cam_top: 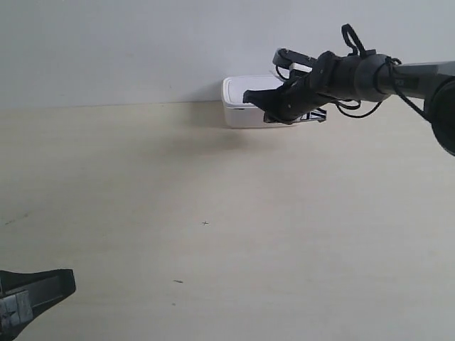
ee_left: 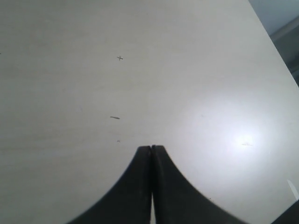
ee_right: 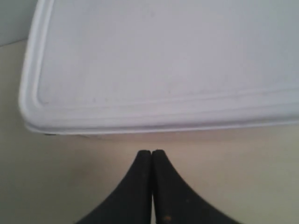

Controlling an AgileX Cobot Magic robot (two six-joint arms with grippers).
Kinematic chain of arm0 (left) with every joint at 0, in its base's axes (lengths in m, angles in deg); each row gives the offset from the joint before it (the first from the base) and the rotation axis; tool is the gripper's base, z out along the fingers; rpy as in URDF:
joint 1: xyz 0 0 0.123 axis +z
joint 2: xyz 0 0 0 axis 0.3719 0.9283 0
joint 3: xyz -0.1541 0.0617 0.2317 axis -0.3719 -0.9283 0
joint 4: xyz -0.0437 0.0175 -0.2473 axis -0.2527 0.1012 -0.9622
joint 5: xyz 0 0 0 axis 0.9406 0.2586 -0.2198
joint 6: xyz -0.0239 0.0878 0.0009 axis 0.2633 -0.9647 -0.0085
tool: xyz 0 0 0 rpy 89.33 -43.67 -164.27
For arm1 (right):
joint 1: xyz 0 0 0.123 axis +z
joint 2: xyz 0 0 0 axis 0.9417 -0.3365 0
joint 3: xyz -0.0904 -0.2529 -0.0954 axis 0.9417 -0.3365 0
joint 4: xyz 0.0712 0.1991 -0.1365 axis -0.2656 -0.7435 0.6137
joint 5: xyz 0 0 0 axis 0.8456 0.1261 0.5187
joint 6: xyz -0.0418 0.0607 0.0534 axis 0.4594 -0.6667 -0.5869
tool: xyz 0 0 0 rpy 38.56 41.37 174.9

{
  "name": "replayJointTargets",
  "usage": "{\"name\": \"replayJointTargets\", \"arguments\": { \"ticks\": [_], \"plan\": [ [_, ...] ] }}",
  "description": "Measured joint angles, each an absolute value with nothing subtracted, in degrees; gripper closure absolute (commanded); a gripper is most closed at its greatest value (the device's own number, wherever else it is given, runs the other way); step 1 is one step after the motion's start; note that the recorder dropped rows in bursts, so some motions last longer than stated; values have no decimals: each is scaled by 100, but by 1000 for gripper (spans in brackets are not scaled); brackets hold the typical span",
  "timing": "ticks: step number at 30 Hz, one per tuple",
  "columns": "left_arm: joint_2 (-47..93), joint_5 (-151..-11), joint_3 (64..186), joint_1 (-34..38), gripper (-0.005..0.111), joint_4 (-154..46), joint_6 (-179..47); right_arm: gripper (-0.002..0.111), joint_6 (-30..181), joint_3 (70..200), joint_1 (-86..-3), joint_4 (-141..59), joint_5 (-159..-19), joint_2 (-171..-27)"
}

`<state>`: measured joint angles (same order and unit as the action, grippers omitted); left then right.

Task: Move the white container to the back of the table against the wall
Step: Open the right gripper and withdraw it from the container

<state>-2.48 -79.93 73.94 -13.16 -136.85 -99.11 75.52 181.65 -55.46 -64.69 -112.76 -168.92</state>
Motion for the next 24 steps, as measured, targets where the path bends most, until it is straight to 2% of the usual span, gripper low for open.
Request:
{"name": "replayJointTargets", "arguments": {
  "ticks": [4,12,24],
  "plan": [
    [-259,-7993,7394,-1316,107,-13685,-9911,108,7586,17613,-5546,-6469,-11345,-16304],
    [-519,-7863,7390,-1316,107,-13685,-9911,108,7390,15573,-5546,-6469,-10697,-14297],
    [-2264,-7841,7180,-1316,107,-13685,-9911,108,7364,12624,-5546,-6483,-10390,-10923]
  ]
}}
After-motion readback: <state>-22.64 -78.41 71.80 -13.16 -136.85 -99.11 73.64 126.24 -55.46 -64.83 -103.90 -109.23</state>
